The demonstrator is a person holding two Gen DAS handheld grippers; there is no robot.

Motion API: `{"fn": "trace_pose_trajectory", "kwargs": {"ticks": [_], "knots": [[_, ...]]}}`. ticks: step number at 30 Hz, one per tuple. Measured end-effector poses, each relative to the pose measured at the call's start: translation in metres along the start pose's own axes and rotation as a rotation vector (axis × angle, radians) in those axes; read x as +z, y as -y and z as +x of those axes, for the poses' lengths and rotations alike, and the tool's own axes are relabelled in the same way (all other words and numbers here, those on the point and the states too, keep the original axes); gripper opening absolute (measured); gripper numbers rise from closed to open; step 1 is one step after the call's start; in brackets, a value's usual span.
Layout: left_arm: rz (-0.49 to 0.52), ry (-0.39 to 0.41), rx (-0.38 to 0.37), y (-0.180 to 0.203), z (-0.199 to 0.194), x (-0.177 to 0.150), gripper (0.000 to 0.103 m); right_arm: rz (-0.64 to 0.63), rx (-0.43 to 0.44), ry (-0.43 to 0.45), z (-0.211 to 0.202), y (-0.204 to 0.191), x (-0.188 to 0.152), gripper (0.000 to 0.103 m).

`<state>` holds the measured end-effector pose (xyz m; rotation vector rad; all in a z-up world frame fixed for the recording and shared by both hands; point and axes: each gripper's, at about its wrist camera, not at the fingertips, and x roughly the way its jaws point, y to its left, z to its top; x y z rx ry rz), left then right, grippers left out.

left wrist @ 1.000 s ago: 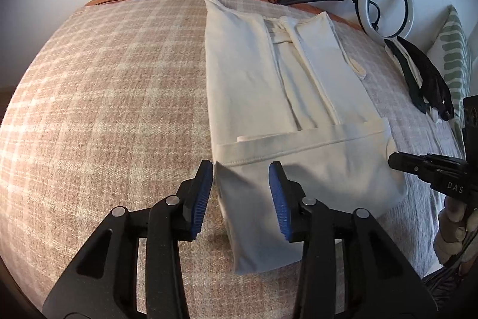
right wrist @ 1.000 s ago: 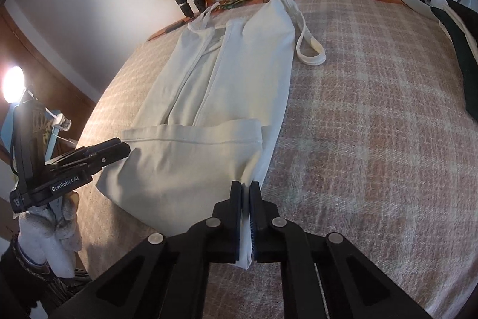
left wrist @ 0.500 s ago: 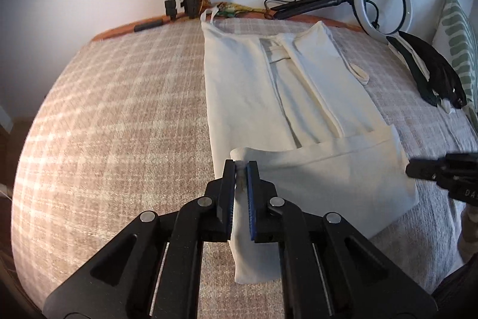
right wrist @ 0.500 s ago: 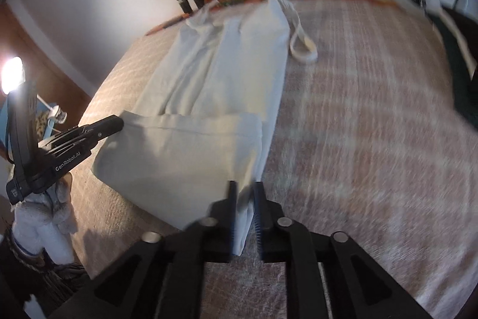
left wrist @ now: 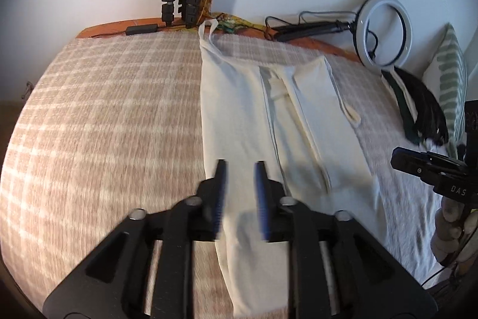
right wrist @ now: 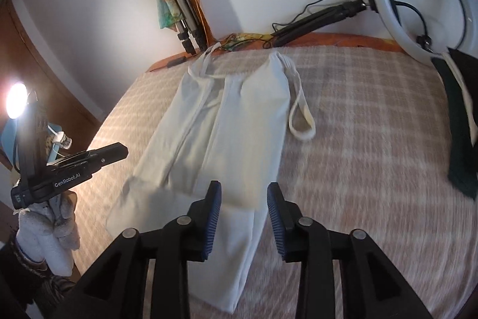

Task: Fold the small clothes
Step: 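Move both grippers to the tank top's straps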

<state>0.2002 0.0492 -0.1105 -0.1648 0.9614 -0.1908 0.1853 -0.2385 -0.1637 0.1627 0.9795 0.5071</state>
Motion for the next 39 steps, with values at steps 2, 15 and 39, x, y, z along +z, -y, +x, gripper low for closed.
{"fn": "trace_pose_trajectory", "kwargs": {"ticks": [2, 15, 39], "knots": [[-0.012, 0.006, -0.008, -0.005, 0.005, 0.008, 0.037, -0.018, -0.02, 0.008, 0.003, -0.001, 0.012, 0.04], [-0.036, -0.044, -0.026, -0.05, 0.065, 0.056, 0.037, -0.001, 0.08, -0.028, 0.07, 0.029, 0.074, 0.044], [0.042, -0.031, -0.047, -0.049, 0.122, 0.083, 0.037, 0.064, 0.044, -0.009, 0.128, 0.085, 0.146, 0.004]]}}
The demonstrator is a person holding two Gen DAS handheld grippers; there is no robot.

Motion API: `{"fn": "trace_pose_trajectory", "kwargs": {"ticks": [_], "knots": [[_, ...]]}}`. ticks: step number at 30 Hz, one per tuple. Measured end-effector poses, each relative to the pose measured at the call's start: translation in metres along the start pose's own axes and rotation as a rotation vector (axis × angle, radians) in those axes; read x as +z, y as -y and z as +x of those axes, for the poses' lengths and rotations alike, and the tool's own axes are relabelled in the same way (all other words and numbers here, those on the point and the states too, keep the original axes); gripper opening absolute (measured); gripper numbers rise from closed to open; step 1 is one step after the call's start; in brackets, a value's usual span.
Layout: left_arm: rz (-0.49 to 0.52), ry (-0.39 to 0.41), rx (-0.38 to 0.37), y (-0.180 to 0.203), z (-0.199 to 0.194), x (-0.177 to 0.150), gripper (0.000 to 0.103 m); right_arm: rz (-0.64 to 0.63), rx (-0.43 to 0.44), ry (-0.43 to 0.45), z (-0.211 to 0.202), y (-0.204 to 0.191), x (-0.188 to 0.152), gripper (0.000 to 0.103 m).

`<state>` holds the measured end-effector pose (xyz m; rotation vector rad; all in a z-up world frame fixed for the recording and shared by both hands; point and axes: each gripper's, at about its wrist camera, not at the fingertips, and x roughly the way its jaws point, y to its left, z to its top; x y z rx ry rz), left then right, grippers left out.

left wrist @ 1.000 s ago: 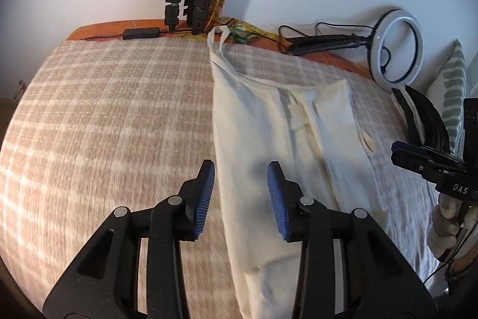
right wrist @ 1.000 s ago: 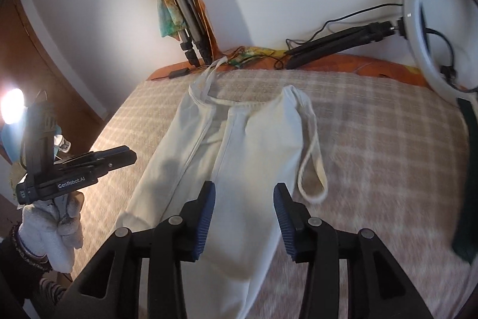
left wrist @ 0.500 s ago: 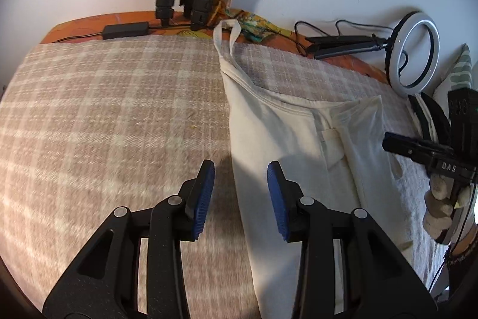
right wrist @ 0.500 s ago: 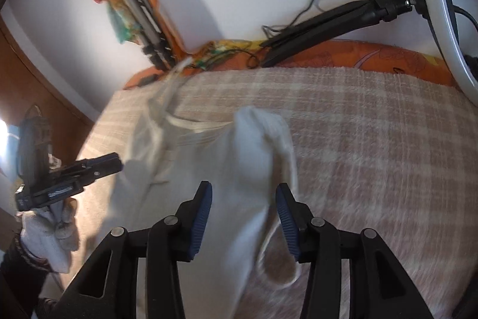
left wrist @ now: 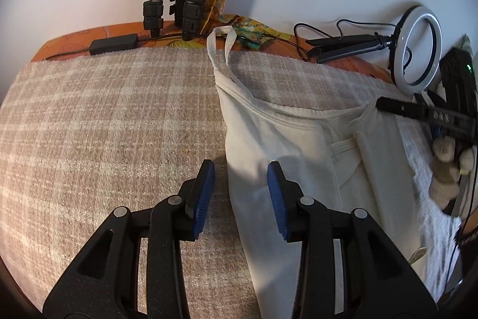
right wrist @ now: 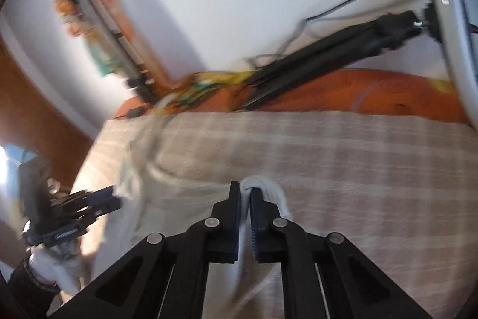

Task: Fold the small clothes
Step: 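Move both grippers to the tank top's straps, then grasp a strap with each gripper and lift the strap end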

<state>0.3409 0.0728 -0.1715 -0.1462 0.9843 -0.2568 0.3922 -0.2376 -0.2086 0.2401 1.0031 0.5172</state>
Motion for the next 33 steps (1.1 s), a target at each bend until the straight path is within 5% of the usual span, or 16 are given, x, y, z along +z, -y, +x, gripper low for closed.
{"fn": "trace_pose_trajectory", "kwargs": {"ticks": [3, 5, 6, 11, 15, 20, 22, 33], "knots": [[-0.012, -0.002, -0.009, -0.002, 0.002, 0.002, 0.037, 0.017, 0.001, -0.022, 0.002, 0.01, 0.001, 0.011], [-0.025, -0.004, -0.022, -0.005, 0.004, 0.005, 0.037, 0.028, 0.043, -0.005, -0.008, 0.013, -0.001, 0.049], [-0.032, -0.003, -0.029, -0.006, 0.005, 0.007, 0.037, 0.03, 0.066, 0.016, -0.015, 0.015, -0.002, 0.05], [-0.071, -0.009, -0.06, -0.013, 0.015, 0.02, 0.037, 0.007, 0.194, 0.016, -0.037, 0.015, -0.014, 0.044], [-0.12, -0.019, -0.104, -0.018, 0.027, 0.032, 0.037, -0.039, 0.151, -0.035, -0.016, 0.006, -0.016, 0.035], [-0.087, -0.003, -0.09, -0.012, 0.038, 0.039, 0.036, -0.02, 0.108, -0.032, 0.007, 0.016, -0.013, 0.007], [-0.064, -0.005, -0.065, -0.008, 0.043, 0.04, 0.003, -0.028, 0.091, -0.03, 0.011, 0.015, -0.011, 0.001], [-0.046, 0.084, -0.05, 0.004, 0.013, 0.035, 0.001, -0.062, 0.064, 0.03, -0.016, 0.0, -0.007, 0.0]]}}
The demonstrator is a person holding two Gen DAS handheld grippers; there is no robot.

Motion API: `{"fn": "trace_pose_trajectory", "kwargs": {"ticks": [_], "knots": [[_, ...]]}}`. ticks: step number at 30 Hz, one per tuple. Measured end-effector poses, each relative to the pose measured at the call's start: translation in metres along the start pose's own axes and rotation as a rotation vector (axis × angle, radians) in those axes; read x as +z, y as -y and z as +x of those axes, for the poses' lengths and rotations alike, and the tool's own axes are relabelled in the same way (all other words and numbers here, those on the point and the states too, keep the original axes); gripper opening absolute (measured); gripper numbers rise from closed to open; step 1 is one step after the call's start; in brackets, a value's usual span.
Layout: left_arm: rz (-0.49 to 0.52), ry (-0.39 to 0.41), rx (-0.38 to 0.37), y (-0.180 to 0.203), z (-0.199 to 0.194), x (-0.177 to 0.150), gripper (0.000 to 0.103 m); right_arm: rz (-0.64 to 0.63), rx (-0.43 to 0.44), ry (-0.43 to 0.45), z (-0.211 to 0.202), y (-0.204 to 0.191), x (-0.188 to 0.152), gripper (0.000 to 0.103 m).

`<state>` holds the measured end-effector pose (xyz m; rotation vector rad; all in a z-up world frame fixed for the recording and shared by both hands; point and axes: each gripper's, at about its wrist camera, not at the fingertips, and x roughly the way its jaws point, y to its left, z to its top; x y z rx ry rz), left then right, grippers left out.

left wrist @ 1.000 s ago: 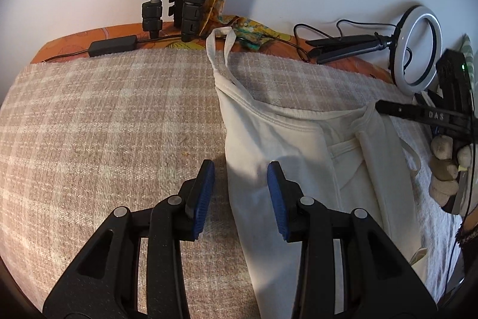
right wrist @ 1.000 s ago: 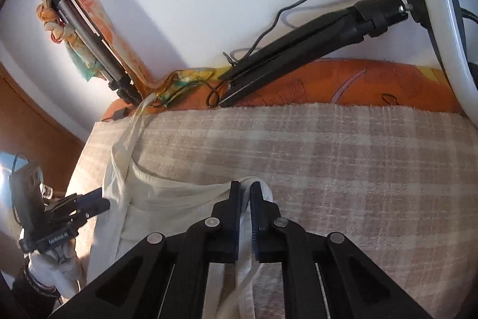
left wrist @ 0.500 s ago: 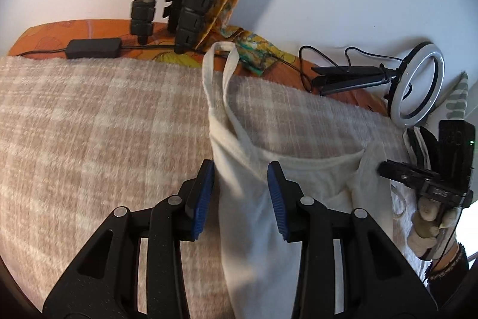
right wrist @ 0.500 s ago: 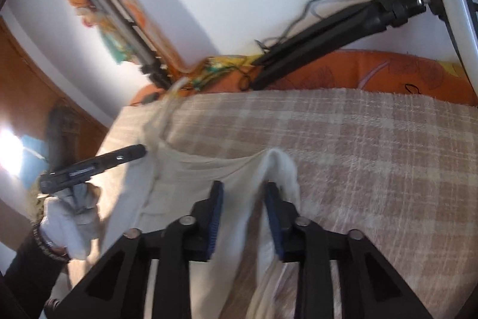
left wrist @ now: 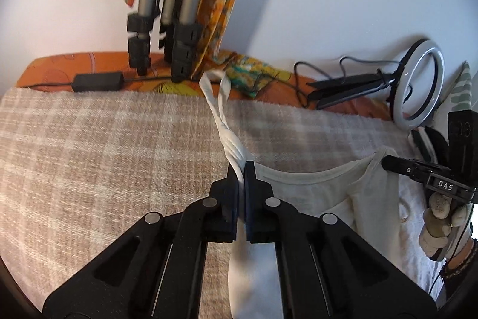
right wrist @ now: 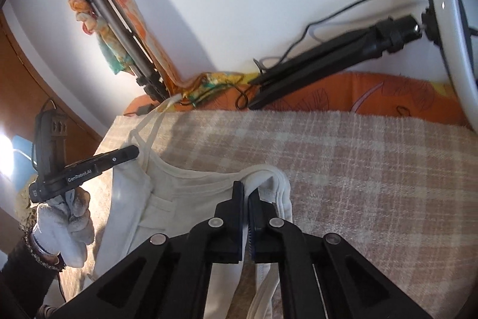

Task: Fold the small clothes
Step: 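Grasp a strap with each gripper and lift the strap end, then fold the strap end over onto the folded hem with both grippers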

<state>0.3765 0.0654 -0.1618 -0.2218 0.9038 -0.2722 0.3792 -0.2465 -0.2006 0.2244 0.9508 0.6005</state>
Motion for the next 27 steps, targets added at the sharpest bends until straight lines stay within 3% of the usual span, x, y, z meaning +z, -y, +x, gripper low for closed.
{"fn": "trace_pose_trajectory", "kwargs": {"ticks": [3, 4, 13, 27], "knots": [[0.022, 0.025, 0.009, 0.01, -0.014, -0.001, 0.001, -0.016, -0.007, 0.021, -0.013, -0.008, 0.0, 0.0], [0.039, 0.095, 0.051, 0.014, -0.02, -0.002, 0.001, -0.019, -0.009, 0.027, -0.017, -0.01, 0.0, 0.0], [0.064, 0.143, 0.035, 0.035, -0.076, -0.02, 0.001, -0.064, -0.038, 0.079, -0.07, -0.047, -0.014, 0.0], [0.068, 0.145, 0.034, 0.054, -0.155, -0.11, 0.001, -0.114, -0.07, 0.093, -0.143, -0.107, -0.095, 0.0]]}}
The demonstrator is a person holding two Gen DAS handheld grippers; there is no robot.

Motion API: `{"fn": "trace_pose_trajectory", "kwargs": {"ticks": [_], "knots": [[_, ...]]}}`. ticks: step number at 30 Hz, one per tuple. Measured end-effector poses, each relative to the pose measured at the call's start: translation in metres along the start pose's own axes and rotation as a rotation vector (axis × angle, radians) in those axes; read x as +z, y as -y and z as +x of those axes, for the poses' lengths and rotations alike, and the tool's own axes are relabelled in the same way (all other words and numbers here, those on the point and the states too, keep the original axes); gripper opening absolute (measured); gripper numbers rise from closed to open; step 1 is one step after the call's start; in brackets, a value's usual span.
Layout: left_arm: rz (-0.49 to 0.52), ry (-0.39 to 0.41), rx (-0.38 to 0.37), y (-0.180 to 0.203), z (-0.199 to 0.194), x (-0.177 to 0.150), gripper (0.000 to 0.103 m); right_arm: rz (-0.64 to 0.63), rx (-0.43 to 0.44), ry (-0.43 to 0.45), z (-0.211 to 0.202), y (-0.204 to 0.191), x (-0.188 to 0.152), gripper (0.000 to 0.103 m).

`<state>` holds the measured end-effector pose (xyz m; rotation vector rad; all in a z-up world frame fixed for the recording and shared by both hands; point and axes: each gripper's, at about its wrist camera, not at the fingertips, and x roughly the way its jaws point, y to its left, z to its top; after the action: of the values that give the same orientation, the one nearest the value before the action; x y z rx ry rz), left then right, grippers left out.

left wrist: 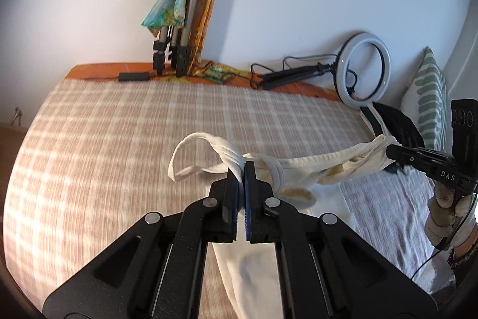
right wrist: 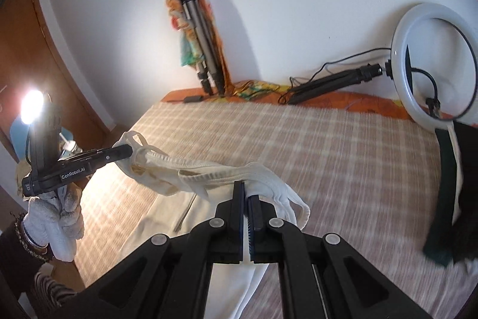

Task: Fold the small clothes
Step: 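Fold the strap end over onto the folded hem with both grippers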

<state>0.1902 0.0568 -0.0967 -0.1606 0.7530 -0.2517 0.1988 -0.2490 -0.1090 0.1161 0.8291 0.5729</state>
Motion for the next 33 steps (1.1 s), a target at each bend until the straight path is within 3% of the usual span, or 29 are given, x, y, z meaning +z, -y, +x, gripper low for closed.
{"fn": "trace_pose_trajectory", "kwargs": {"ticks": [7, 8, 15, 19, 22, 26, 30, 33], "knots": [[0.019, -0.05, 0.027, 0.006, -0.015, -0.044, 0.001, -0.028, -0.02, -0.036, -0.015, -0.024, -0.049, 0.0], [-0.007, -0.143, 0.042, 0.008, -0.016, -0.05, 0.001, -0.03, -0.025, -0.044, -0.015, -0.026, -0.057, 0.0], [0.009, -0.198, 0.054, 0.016, -0.025, -0.081, 0.001, -0.06, -0.052, -0.089, -0.015, -0.035, -0.096, 0.0], [0.023, -0.246, 0.053, 0.018, -0.032, -0.095, 0.001, -0.056, -0.065, -0.129, -0.016, -0.031, -0.11, 0.006], [0.049, -0.285, 0.055, 0.021, -0.043, -0.102, 0.006, -0.047, -0.091, -0.162, -0.023, -0.025, -0.12, 0.029], [0.069, -0.29, 0.033, 0.025, -0.067, -0.105, 0.007, -0.026, -0.097, -0.151, -0.043, -0.022, -0.124, 0.029], [0.082, -0.215, 0.027, 0.034, -0.092, -0.09, 0.007, -0.053, -0.038, -0.077, -0.056, -0.034, -0.109, 0.029], [0.09, -0.174, 0.028, 0.042, -0.09, -0.07, 0.007, -0.067, -0.022, -0.079, -0.04, -0.04, -0.098, 0.029]]}}
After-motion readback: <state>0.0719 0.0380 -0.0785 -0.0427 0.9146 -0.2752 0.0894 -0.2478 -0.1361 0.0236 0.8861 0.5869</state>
